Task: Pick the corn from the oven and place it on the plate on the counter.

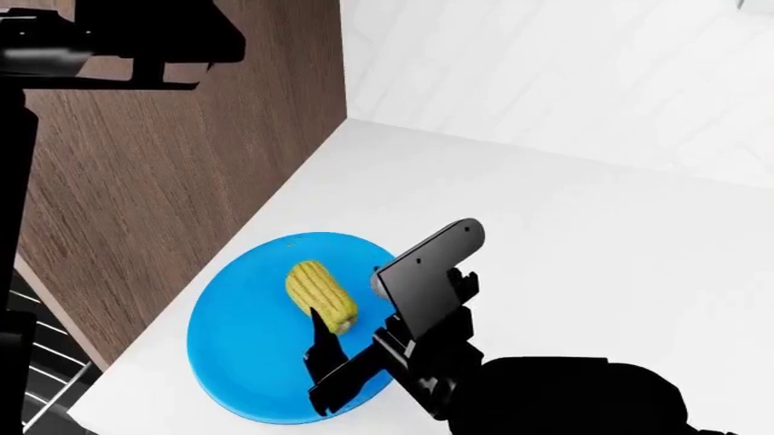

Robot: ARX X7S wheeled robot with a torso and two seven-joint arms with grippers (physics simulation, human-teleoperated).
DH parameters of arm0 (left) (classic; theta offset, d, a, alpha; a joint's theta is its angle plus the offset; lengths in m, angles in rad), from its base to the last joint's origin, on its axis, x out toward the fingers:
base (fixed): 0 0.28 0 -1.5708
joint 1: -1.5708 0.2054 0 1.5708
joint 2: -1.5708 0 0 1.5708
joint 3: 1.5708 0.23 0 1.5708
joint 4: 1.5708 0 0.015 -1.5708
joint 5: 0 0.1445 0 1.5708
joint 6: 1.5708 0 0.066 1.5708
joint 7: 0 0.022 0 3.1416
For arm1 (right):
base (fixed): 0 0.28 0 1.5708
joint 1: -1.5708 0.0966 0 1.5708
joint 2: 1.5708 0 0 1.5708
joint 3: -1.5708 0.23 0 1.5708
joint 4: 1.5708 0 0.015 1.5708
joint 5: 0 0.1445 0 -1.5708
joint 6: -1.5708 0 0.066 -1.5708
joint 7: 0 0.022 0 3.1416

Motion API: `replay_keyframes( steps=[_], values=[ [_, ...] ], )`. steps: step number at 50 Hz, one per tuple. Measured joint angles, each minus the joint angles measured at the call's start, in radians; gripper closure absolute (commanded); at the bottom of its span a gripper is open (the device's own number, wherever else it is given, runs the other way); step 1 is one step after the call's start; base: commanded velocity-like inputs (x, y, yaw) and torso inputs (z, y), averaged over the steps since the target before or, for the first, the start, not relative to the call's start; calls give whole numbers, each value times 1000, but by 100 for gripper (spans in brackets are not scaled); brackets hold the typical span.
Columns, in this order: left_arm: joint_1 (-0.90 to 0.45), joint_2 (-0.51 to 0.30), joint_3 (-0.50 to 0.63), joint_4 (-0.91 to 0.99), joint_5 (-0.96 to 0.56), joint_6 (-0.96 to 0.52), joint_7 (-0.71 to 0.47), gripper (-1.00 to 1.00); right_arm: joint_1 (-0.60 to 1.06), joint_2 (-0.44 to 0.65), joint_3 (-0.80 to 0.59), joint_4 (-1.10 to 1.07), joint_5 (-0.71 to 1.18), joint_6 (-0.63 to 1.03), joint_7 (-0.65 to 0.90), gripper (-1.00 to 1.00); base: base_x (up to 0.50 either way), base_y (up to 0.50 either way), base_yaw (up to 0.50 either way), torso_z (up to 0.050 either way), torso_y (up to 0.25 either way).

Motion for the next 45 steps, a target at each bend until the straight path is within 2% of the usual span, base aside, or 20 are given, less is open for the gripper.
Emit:
replay_keyframes(
  steps=[12,45],
  values=[
    [1,-2,1,0,2,3,2,-100,16,-2,1,-4,12,8,6,-100,0,0,0,0,1],
    [-23,-7,9,-3,-9,7,-5,-100,515,-15,190,-109,324,120,223,-100,0,0,0,0,0]
  ],
)
